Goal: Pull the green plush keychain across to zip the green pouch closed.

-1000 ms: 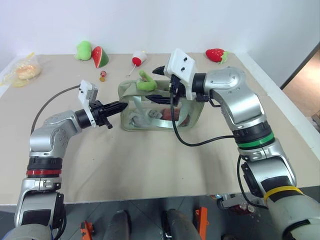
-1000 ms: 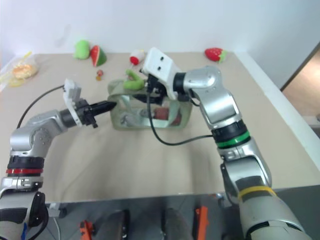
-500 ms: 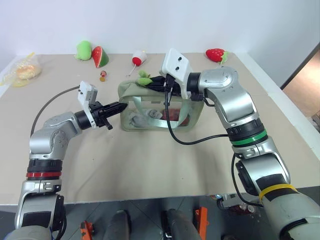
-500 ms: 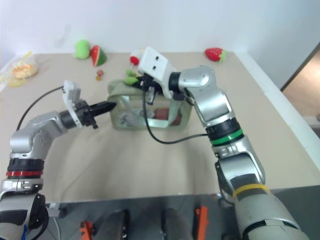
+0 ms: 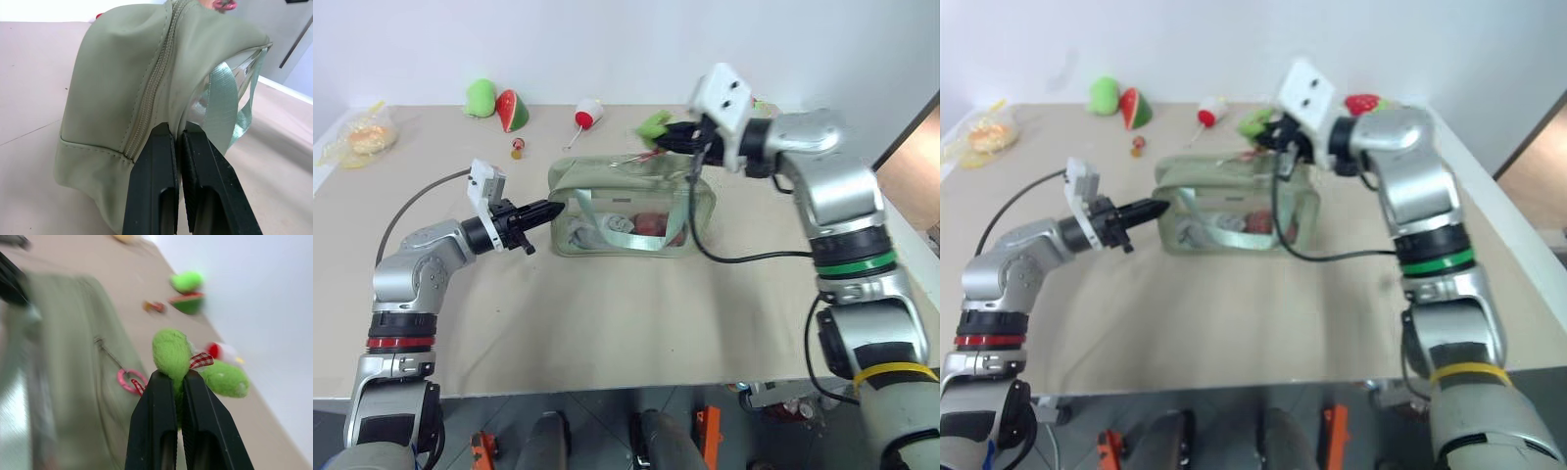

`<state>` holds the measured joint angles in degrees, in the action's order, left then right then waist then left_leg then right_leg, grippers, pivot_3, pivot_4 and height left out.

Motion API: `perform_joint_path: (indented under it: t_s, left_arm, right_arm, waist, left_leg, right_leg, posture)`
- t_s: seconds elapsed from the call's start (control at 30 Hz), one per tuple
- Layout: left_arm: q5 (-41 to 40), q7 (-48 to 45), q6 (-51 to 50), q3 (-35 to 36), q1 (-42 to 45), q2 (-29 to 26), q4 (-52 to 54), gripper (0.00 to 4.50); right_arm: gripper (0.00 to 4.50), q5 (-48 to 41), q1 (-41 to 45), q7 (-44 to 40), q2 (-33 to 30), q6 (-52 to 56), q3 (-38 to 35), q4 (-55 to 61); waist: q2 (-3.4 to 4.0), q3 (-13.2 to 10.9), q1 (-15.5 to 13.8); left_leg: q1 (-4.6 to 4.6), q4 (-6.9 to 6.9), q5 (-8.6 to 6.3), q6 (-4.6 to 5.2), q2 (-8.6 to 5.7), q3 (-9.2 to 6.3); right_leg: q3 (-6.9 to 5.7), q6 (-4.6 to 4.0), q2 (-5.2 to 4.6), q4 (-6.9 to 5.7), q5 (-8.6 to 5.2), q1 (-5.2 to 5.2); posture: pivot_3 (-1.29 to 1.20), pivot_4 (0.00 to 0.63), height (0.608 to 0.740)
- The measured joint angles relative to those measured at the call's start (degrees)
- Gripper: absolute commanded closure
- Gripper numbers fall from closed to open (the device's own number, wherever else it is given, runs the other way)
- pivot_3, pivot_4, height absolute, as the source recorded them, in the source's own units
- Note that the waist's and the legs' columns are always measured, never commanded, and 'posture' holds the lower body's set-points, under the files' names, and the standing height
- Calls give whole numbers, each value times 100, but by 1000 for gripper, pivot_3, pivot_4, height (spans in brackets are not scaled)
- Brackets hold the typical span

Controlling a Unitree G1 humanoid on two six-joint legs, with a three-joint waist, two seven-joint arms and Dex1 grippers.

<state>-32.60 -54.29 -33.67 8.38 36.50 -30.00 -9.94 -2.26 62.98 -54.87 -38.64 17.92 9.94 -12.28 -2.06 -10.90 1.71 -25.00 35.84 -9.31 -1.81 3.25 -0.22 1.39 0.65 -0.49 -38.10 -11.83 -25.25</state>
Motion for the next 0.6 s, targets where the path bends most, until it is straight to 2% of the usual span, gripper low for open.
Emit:
perform_joint_path:
  t_s: [0.27,0.4,0.6]
  left_arm:
    - [1,-20,0,-16,4,2,-25,4500]
    - [-12,-79,0,-104,12,6,-18,4500]
    - [-10,-102,-8,-110,14,-2,-17,4500]
  right_arm:
    - [4466,707,-273,4,-1342,-1471,-102,-28]
    - [4466,1086,-728,-62,-1798,-2331,-32,-44]
    - [4466,1826,-1357,245,-1979,-3145,207,-203]
  waist:
    - [3,-2,-8]
    - [2,-1,-10]
    - [3,-1,-10]
  left_leg:
    - [2,0,0,0,-1,3]
    - [2,0,0,0,-1,7]
    - [7,2,1,-1,-1,10]
  right_leg:
    - [2,-2,0,1,-1,-2]
    - [7,-2,0,3,-2,-1]
    - [10,-1,0,1,0,0]
  posture:
    - [0,150,740]
    - [0,150,740]
    - [0,150,740]
